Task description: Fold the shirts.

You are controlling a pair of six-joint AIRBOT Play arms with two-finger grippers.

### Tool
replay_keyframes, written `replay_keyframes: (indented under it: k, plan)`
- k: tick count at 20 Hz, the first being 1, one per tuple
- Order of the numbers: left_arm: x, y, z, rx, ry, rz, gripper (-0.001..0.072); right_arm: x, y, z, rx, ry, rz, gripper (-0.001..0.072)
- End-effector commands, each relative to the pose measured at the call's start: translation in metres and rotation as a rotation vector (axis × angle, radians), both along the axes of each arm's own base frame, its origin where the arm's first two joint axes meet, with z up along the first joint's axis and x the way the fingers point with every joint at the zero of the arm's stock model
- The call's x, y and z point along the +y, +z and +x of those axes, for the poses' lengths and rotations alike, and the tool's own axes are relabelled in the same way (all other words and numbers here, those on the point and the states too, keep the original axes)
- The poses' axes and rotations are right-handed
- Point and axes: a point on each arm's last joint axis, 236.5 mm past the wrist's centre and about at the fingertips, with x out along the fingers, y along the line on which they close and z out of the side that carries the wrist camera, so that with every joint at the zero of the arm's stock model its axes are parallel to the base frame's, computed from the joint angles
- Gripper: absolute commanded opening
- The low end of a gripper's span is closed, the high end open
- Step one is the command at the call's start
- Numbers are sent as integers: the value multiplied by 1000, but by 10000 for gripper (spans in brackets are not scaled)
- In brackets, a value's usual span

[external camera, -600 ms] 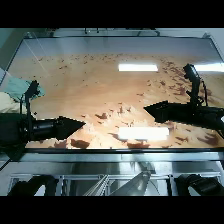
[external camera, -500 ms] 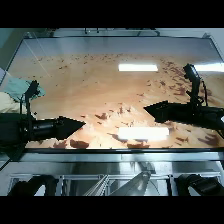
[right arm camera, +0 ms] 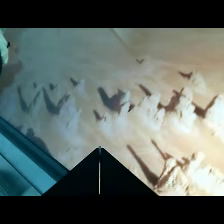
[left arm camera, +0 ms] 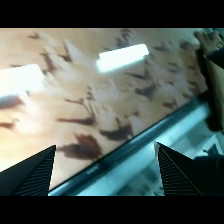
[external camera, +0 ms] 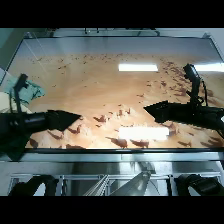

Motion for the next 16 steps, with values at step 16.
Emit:
replay_keyframes:
  k: [16]
  plan:
    - [375,-225,277,347,380,565,720,1,4,3,-6,-12,20,20]
